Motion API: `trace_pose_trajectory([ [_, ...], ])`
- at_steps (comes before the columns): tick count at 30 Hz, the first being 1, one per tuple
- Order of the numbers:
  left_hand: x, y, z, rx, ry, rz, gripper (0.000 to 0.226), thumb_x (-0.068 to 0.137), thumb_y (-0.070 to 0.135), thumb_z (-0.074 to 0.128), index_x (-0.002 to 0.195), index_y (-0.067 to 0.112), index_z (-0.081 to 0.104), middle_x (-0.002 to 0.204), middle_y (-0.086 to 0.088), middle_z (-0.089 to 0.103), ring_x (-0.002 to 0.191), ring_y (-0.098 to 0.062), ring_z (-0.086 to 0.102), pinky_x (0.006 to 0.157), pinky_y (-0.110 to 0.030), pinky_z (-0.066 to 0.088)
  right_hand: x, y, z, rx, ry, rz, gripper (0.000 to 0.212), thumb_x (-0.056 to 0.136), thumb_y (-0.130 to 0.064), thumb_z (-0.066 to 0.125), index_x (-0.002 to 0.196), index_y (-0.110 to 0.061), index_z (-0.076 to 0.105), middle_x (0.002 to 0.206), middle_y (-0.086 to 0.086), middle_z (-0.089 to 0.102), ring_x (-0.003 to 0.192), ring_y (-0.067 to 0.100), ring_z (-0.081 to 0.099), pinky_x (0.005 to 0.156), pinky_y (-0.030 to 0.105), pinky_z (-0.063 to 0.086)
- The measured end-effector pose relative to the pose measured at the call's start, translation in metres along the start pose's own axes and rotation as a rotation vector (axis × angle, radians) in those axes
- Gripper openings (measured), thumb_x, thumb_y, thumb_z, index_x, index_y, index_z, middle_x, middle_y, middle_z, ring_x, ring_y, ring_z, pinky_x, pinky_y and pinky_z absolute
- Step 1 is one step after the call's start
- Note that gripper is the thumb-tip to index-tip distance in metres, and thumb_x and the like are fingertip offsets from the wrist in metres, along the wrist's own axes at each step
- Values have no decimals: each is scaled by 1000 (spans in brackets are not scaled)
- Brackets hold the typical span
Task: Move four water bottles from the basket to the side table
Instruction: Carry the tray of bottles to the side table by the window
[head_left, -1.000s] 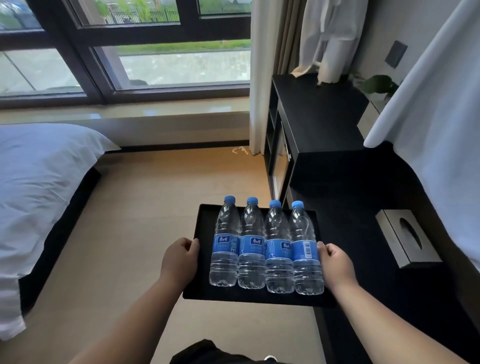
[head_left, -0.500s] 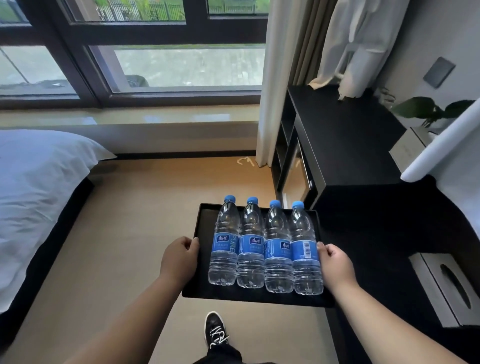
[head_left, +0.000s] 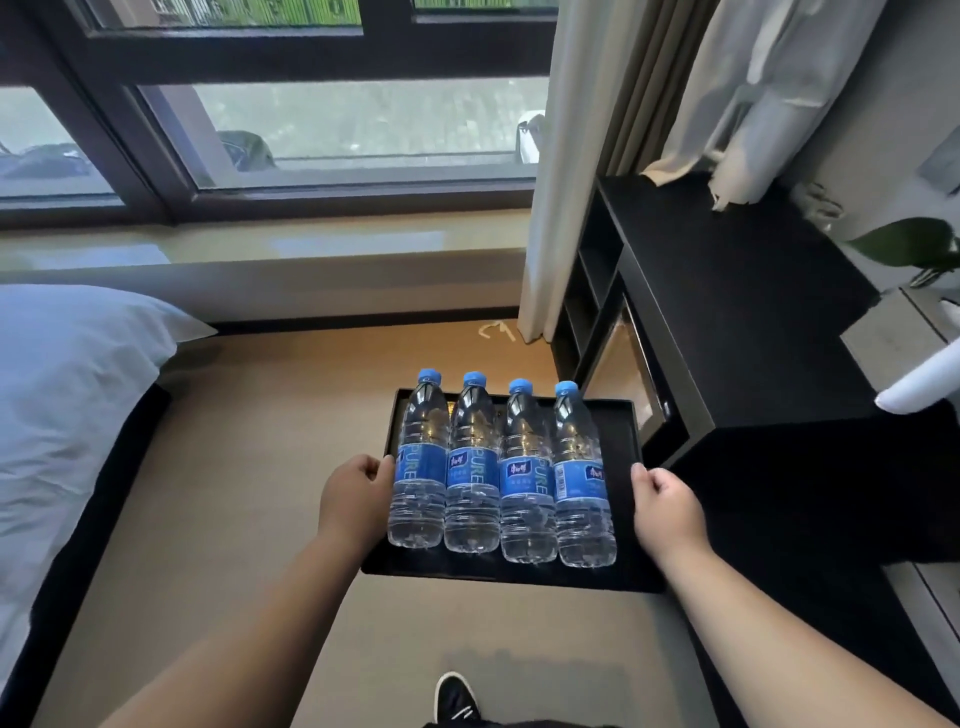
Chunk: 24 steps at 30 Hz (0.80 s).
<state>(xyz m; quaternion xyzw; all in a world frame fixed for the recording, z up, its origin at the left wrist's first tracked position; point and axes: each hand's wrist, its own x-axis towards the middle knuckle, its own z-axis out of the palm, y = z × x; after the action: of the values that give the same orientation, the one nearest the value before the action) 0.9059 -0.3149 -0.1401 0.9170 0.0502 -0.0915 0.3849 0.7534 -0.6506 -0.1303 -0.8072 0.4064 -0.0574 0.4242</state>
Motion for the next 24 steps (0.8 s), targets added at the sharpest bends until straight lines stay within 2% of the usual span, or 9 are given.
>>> trace_pose_trajectory([
  [5, 32, 11, 4, 8, -3, -9, 38, 96, 31, 56, 64, 12, 63, 57, -4, 63, 57, -19, 59, 51, -31, 41, 34, -14, 11, -7, -1, 3, 47, 106, -35, 51, 66, -10, 51, 60, 5, 56, 62, 27, 53, 59, 35, 39],
  [11, 75, 36, 30, -30, -30, -78, 35, 96, 35, 57, 67, 17, 66, 56, 1, 66, 54, -16, 60, 50, -29, 39, 94, -16, 22, 1, -4, 6, 47, 106, -35, 51, 66, -10, 51, 60, 4, 57, 60, 22, 53, 55, 30, 38],
  [15, 109, 62, 54, 0, -28, -119, 35, 96, 36, 56, 68, 18, 66, 55, 1, 66, 54, -15, 60, 49, -29, 38, 151, -22, 24, 2, -34, -5, 48, 106, -34, 50, 71, -2, 53, 63, 13, 58, 62, 28, 53, 60, 36, 39],
  [18, 139, 91, 73, 9, -8, -134, 36, 95, 40, 55, 68, 20, 66, 56, 8, 66, 54, -12, 60, 48, -28, 37, 198, -34, 17, -2, -46, -12, 47, 106, -34, 50, 68, -6, 52, 62, 8, 58, 63, 27, 53, 62, 38, 40],
  [24, 193, 160, 116, 21, 1, -110, 39, 95, 45, 54, 68, 20, 66, 58, 5, 67, 56, -14, 61, 50, -30, 43, 285, -55, -18, 4, -20, -17, 47, 106, -33, 52, 64, -12, 49, 62, 5, 56, 61, 20, 51, 58, 28, 39],
])
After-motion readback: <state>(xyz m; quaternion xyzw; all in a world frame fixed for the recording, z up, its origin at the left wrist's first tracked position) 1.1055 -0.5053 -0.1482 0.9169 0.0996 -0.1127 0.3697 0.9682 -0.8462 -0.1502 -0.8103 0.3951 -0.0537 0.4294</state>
